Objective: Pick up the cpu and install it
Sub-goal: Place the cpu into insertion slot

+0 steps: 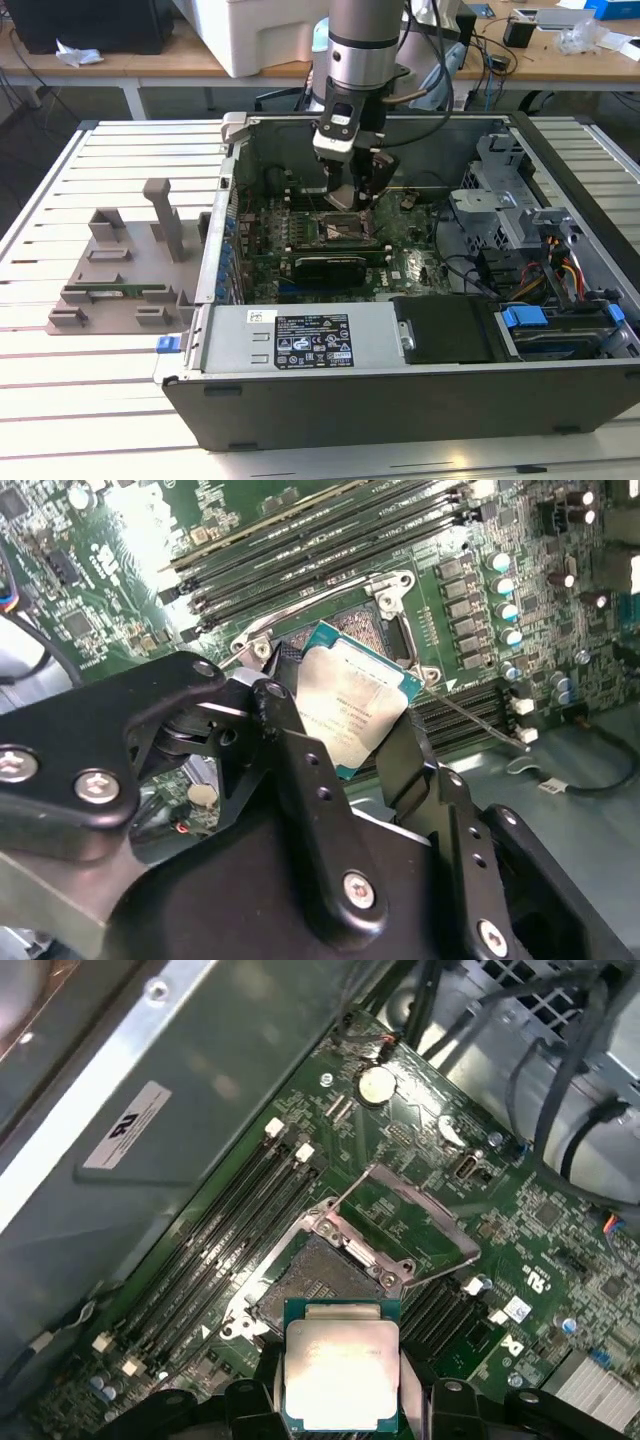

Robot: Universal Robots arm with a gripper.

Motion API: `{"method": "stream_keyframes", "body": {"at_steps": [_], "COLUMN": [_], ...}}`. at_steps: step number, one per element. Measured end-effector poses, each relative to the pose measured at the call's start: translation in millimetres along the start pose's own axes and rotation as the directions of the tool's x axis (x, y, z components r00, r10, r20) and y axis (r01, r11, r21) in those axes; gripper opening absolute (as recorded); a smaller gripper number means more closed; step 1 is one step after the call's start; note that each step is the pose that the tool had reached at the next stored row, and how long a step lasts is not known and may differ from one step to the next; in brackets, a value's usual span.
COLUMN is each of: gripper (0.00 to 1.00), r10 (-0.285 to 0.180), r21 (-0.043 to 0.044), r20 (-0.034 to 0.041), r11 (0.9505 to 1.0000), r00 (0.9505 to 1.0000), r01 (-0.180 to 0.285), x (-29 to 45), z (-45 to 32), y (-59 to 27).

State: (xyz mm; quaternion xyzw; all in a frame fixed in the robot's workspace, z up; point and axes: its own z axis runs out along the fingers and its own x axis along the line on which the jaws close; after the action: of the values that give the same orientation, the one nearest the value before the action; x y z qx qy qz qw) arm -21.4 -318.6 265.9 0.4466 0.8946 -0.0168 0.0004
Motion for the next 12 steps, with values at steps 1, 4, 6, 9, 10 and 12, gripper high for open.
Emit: {"method": "stream_keyframes", "body": {"at_steps": [1, 4, 6, 9, 10, 12], "gripper": [0.55, 0.55, 0.55, 0.55, 0.55, 0.55], "r10": [0.012, 0.069, 0.096, 0.152, 0.162, 0.196], "r21": [0.0002, 0.0011, 0.0016, 0.0027, 0.0028, 0.0036], "r20": [-0.0004, -0.0019, -0.0028, -0.0043, -0.0046, -0.0055], "r11": [0.9999, 0.9976, 0.9954, 0.9884, 0.9868, 0.9807], "r00": [0.9999, 0.9976, 0.9954, 0.9884, 0.9868, 0.9807], "r01": [-0.012, -0.069, -0.096, -0.152, -0.162, -0.196], "x": [0.0, 0.0, 0.0, 0.0, 0.0, 0.0], "z": [0.0, 0.1, 0.2, 0.2, 0.3, 0.2], "y": [0.0, 0.0, 0.0, 0.0, 0.0, 0.0]}}
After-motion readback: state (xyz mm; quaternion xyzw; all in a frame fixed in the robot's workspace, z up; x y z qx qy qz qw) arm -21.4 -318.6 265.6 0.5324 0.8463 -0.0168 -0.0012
